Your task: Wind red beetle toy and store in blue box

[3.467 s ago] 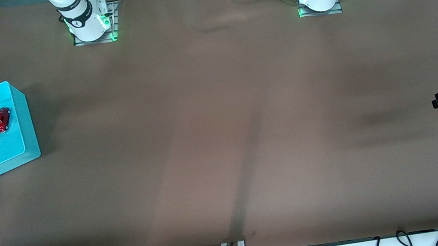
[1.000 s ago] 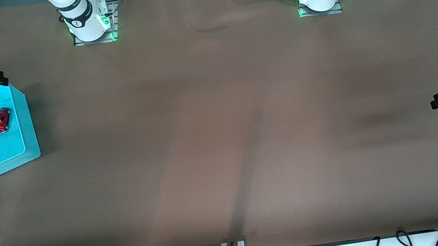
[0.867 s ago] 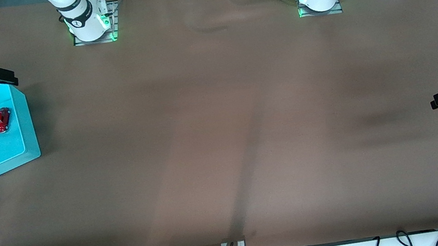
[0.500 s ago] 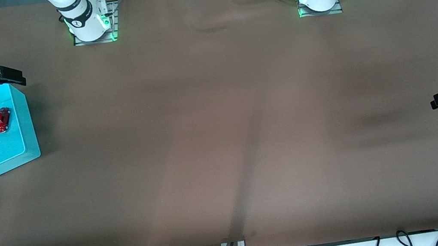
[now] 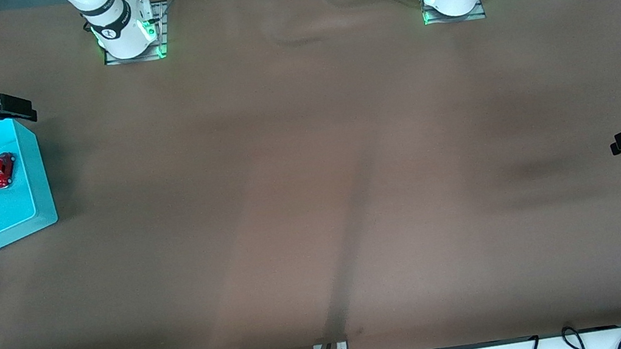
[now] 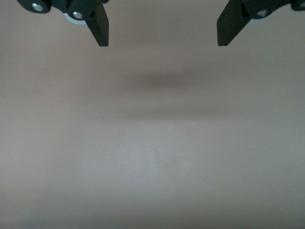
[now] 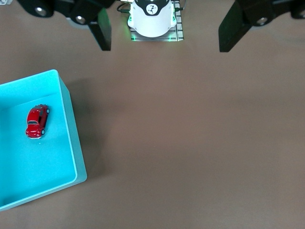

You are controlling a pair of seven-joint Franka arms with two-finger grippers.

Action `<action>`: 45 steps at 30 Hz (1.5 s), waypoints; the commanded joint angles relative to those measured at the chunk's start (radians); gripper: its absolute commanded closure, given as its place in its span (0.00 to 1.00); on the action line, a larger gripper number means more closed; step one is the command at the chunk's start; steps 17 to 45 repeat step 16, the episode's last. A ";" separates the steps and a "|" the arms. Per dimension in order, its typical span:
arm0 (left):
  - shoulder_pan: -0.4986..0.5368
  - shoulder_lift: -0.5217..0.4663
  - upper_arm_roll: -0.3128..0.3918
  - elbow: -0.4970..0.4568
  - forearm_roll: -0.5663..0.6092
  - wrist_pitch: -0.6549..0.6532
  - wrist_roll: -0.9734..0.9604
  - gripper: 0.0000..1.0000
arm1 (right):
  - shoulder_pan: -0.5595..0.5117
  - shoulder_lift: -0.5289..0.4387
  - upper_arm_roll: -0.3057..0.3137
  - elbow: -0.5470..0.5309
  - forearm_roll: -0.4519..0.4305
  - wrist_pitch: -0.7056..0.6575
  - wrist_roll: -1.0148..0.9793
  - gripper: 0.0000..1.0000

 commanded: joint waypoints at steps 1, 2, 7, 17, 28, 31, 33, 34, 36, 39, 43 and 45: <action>-0.001 -0.007 0.002 0.003 0.002 -0.013 0.020 0.00 | -0.001 0.010 0.000 0.023 0.014 -0.010 -0.010 0.00; -0.001 -0.007 0.002 0.003 0.002 -0.013 0.018 0.00 | -0.001 0.010 0.000 0.021 0.014 -0.010 -0.015 0.00; -0.001 -0.007 0.002 0.003 0.002 -0.013 0.020 0.00 | -0.003 0.008 -0.001 0.021 0.014 -0.013 -0.033 0.00; -0.001 -0.007 0.002 0.003 0.002 -0.013 0.017 0.00 | -0.001 0.008 0.002 0.020 0.011 -0.016 -0.041 0.00; -0.001 -0.007 0.002 0.003 0.002 -0.013 0.017 0.00 | -0.001 0.008 0.002 0.020 0.011 -0.016 -0.041 0.00; -0.001 -0.007 0.002 0.003 0.002 -0.013 0.017 0.00 | -0.001 0.008 0.002 0.020 0.011 -0.016 -0.041 0.00; -0.001 -0.007 0.002 0.003 0.002 -0.013 0.017 0.00 | -0.001 0.008 0.002 0.020 0.011 -0.016 -0.041 0.00; -0.001 -0.007 0.002 0.003 0.002 -0.013 0.017 0.00 | -0.001 0.008 0.002 0.020 0.011 -0.016 -0.041 0.00; -0.001 -0.007 0.002 0.003 0.002 -0.013 0.017 0.00 | -0.001 0.008 0.002 0.020 0.011 -0.016 -0.041 0.00; -0.001 -0.007 0.002 0.003 0.002 -0.013 0.017 0.00 | -0.001 0.008 0.002 0.020 0.011 -0.016 -0.041 0.00; -0.001 -0.007 0.002 0.003 0.002 -0.013 0.017 0.00 | -0.001 0.008 0.002 0.020 0.011 -0.016 -0.041 0.00; -0.001 -0.007 0.002 0.003 0.002 -0.013 0.017 0.00 | -0.001 0.008 0.002 0.020 0.011 -0.016 -0.041 0.00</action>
